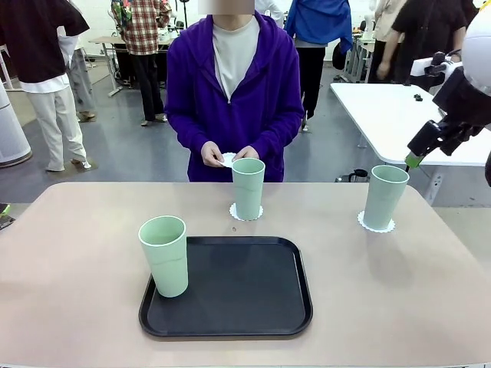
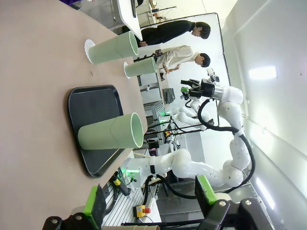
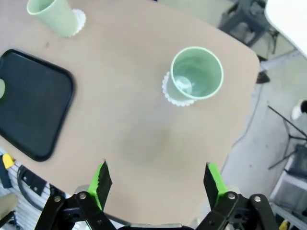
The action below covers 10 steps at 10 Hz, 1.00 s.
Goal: Place coasters on the table and set cups on them.
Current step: Take one Reusable plastic cup from the Flat Tray and place it on a coaster set by the human.
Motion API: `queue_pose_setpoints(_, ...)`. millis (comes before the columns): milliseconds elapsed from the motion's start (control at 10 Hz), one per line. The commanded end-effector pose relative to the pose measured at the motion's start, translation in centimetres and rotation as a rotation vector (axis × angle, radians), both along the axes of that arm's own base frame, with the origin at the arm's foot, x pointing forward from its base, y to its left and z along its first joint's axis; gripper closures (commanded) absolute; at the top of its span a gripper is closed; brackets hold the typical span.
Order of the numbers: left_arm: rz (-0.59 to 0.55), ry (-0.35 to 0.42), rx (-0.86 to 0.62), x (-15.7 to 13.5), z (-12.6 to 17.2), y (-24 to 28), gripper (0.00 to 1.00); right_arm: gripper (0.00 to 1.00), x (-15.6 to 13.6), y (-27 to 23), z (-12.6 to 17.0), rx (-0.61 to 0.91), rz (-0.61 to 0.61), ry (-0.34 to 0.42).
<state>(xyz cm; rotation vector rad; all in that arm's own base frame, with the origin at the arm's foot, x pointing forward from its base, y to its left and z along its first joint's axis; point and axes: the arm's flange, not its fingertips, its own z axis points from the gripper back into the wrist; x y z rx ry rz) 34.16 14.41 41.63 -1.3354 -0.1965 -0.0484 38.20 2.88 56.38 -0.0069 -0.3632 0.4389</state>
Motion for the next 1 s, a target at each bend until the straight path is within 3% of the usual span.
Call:
queue_pose_setpoints(0,-0.001,-0.016,-0.013,-0.1,0.2,0.1,0.00,0.00,0.0,0.8,1.8,0.012,0.005,0.086)
queue_pose_setpoints(100,-0.001,-0.016,-0.013,-0.1,0.2,0.1,0.00,0.00,0.3,0.3,2.2,0.044,0.018,0.108)
queue_pose_setpoints(200,-0.001,-0.016,-0.013,-0.1,0.2,0.1,0.00,0.00,-0.4,0.7,0.7,-0.010,0.003,0.034)
queue_pose_setpoints(900,-0.001,-0.016,-0.013,-0.1,0.2,0.1,0.00,0.00,-0.4,0.7,0.7,-0.010,0.003,0.034)
